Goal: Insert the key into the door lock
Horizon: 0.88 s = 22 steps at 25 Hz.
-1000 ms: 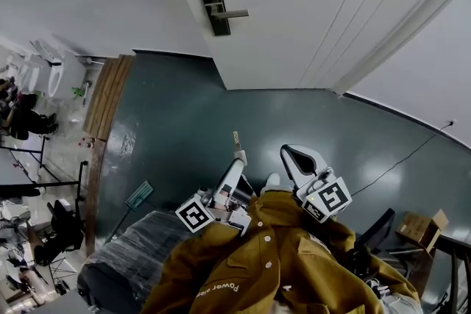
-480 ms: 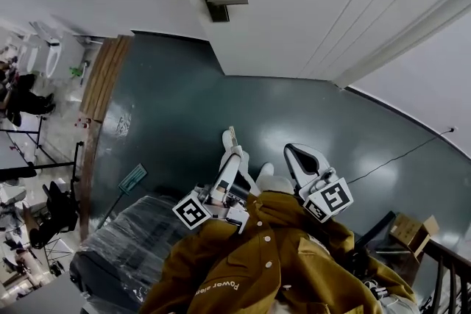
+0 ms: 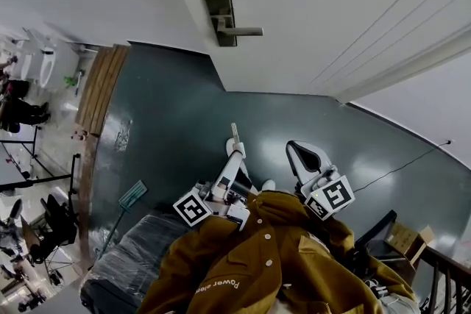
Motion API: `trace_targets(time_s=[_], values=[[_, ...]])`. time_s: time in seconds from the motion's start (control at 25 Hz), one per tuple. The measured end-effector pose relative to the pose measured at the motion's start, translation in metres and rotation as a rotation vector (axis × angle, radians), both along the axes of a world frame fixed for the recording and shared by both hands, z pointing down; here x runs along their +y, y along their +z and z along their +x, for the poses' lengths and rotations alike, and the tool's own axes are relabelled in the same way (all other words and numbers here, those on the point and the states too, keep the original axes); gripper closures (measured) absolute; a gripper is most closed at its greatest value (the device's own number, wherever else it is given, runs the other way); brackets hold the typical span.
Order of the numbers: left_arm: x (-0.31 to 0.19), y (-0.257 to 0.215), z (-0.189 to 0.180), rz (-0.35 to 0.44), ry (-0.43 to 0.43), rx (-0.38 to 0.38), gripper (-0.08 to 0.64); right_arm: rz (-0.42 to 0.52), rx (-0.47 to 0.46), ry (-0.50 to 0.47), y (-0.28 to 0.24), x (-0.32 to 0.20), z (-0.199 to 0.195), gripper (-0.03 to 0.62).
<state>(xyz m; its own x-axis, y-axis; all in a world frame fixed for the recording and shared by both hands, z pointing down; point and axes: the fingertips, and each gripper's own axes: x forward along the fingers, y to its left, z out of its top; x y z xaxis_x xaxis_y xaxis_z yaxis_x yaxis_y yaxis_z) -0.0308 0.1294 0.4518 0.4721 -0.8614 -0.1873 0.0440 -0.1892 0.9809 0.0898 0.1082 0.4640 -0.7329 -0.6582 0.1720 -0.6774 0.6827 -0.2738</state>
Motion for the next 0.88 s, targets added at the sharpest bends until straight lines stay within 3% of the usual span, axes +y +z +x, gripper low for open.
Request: trace_targets(time_s=[0.36,0.64,0.88], values=[[-0.098,-0.014,-0.067,0.004,0.055,-0.005,0.537,0.03,0.002,0.059,-0.021,-0.107,-0.062,0.585],[-0.139,-0.012,-0.08,-0.026,0.117,-0.019,0.537,0.036,0.047,0.063,-0.033,-0.144,-0.087,0.584],[-0.182,0.02,-0.08,-0.081,0.139,-0.131,0.537,0.043,0.068,0.033,-0.029,-0.189,-0.079,0.584]])
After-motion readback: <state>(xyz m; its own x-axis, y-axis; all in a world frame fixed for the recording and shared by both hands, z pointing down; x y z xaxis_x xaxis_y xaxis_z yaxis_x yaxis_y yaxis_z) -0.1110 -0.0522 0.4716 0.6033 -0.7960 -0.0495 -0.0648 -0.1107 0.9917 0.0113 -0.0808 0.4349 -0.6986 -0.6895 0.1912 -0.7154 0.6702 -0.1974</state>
